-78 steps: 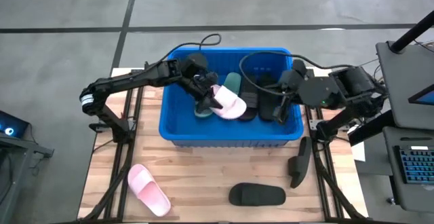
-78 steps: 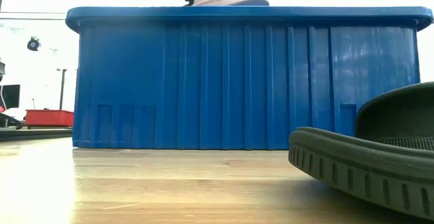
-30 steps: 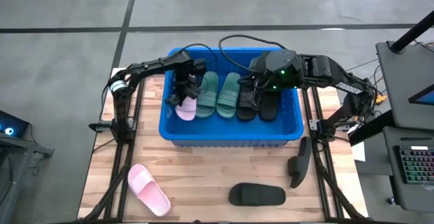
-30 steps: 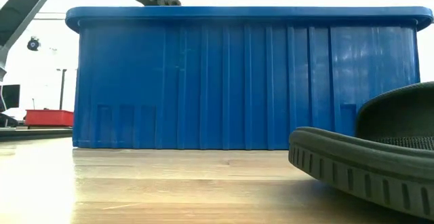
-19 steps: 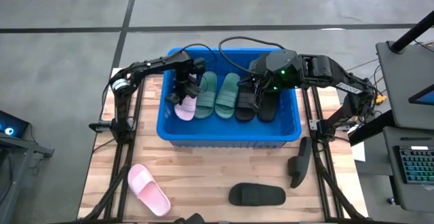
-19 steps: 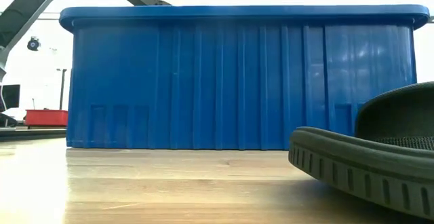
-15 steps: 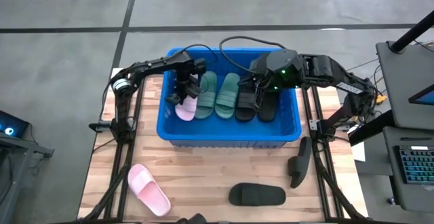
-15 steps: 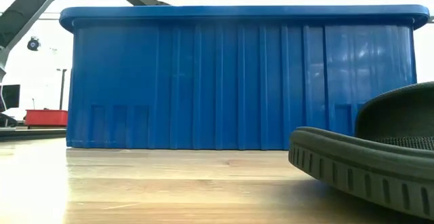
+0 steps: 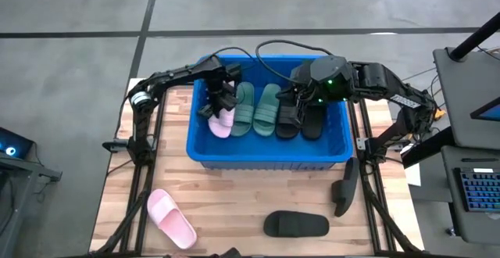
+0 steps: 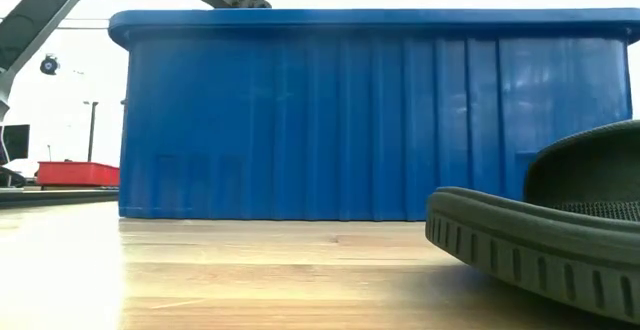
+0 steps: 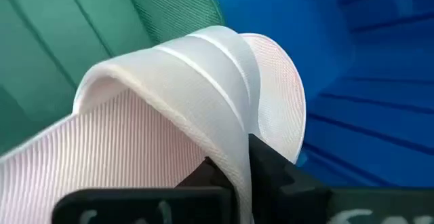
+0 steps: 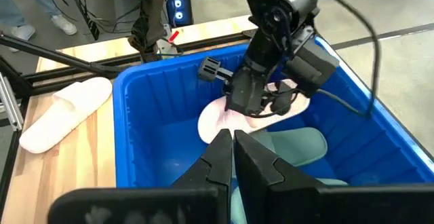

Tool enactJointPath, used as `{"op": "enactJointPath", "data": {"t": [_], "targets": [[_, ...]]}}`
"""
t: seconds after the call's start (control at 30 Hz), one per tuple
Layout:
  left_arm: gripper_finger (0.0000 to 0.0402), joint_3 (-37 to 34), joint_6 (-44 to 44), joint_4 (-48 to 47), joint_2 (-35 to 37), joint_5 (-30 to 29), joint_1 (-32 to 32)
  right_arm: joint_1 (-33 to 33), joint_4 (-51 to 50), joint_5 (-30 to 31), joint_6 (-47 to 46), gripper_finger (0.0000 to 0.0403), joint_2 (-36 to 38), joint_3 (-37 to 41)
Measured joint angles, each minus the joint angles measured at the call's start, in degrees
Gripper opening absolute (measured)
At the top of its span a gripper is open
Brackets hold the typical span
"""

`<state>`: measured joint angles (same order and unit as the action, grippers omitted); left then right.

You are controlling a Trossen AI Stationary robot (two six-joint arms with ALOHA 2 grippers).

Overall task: Pick and place slides into bin
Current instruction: Put the pink slipper into the blue bin

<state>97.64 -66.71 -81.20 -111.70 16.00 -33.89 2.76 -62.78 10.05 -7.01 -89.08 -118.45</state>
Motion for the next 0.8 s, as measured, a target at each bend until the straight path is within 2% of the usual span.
{"op": "enactJointPath", "data": {"t": [0.2,0.8], "targets": [[0.0,2.3,1.3,-2.9,0.0,-1.0,-0.3,0.0,0.2,0.0,-0.1,0.0008,0.0,0.1],[0.0,-0.5,5.1,-4.4,-3.2,-0.6,-1.6,0.0,0.5,-0.1,-2.9,0.0008,0.0,0.3]]}}
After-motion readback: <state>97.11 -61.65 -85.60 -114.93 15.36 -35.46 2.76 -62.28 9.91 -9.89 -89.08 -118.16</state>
